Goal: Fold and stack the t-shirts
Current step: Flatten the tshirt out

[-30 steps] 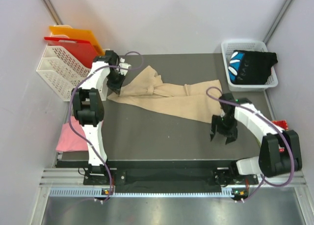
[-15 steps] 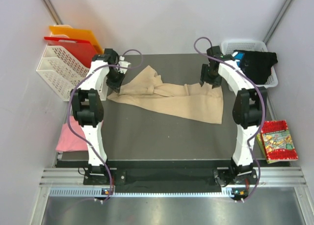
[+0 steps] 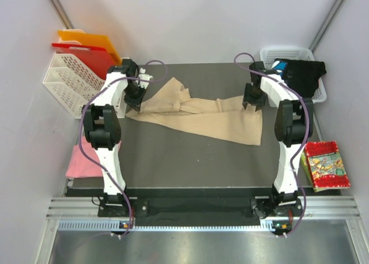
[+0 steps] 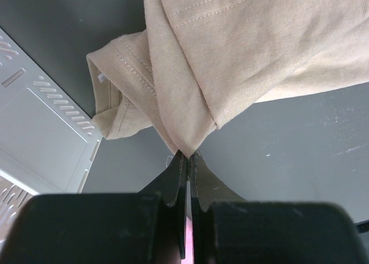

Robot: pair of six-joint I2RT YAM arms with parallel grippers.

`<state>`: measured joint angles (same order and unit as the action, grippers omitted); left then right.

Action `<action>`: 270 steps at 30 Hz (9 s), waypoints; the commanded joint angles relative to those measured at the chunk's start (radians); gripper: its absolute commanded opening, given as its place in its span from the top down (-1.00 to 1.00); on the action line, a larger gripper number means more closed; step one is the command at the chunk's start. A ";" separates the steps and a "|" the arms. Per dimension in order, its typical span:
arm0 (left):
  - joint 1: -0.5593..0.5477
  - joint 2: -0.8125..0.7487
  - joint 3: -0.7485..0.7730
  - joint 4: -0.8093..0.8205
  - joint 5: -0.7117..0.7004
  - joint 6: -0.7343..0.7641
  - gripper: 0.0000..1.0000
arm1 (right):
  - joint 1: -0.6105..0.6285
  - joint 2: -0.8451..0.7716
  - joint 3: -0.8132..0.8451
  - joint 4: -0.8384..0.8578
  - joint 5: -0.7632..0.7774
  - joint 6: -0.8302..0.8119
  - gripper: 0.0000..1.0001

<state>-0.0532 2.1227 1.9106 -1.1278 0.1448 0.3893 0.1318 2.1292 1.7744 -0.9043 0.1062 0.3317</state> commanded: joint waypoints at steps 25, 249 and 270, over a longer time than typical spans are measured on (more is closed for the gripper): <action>0.007 -0.035 -0.033 0.010 0.030 -0.027 1.00 | 0.011 -0.259 -0.180 0.031 -0.068 -0.013 1.00; -0.137 0.155 0.145 0.215 0.027 -0.168 -0.10 | 0.019 -0.631 -0.645 0.074 -0.100 0.021 1.00; -0.160 0.306 0.326 0.272 0.194 -0.219 -0.03 | 0.052 -0.591 -0.602 0.059 -0.077 0.053 1.00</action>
<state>-0.2131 2.4210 2.1860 -0.8658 0.2913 0.1665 0.1673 1.5330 1.1263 -0.8536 0.0120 0.3672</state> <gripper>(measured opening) 0.560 0.011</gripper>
